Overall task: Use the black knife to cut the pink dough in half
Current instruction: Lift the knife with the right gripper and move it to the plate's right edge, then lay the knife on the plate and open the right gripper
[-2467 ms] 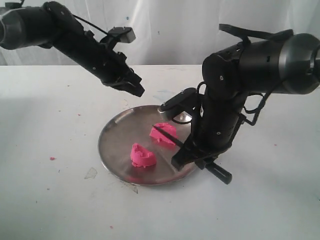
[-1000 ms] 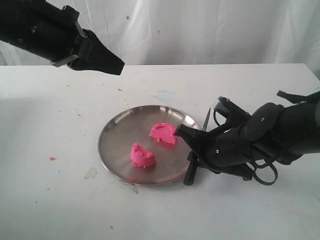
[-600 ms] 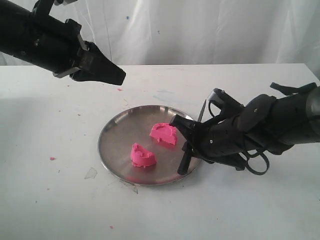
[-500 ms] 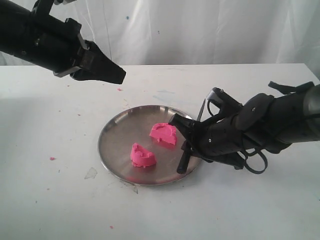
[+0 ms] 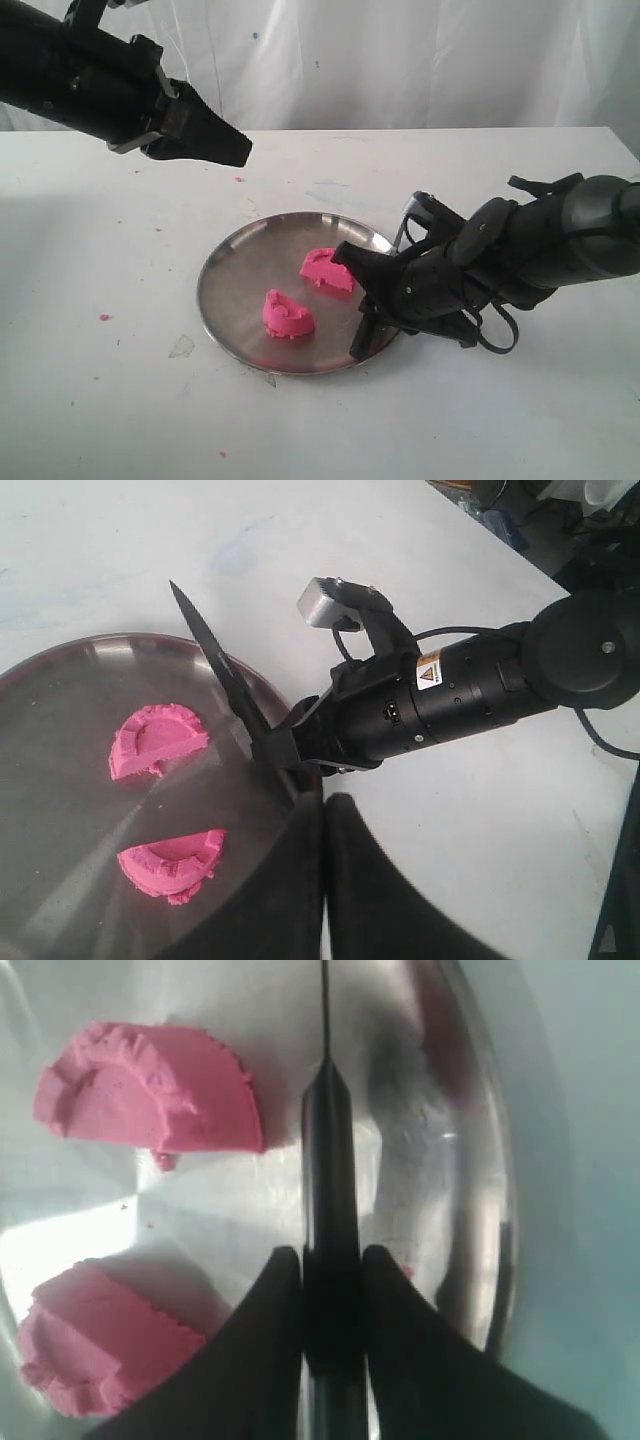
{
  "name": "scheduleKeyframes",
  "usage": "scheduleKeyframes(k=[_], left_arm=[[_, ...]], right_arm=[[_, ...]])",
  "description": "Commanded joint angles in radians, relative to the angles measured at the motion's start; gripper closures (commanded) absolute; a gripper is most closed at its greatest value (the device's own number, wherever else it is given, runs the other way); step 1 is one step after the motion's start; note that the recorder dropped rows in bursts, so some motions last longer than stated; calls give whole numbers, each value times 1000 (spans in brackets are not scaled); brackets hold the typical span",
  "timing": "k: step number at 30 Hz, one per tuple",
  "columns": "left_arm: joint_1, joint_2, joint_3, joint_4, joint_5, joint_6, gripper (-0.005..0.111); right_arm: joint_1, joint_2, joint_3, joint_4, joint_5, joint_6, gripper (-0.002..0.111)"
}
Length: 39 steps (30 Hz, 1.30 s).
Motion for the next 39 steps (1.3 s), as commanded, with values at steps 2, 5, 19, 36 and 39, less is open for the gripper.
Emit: scheduleKeyframes(k=[2,5,19,36,39], left_arm=[[-1,-13,6,-30,18,-4,107],[-1,-13,6,-40,35,-4,107],[-1,-72,6,-64,43,-27,107],[-1,-168,6,-59,165,-61,107],[-1,-168,6,-59,159,-53,107]], right_arm=[[-5,5,-2,-12,4,-26,80],[-5,-6,1,-13,-2,-60,72],[4,-325,158,-29,-90,-246,80],[204,-1043,331,-31,-41,-546,108],[204,-1119,331,-30,-9,-546,108]])
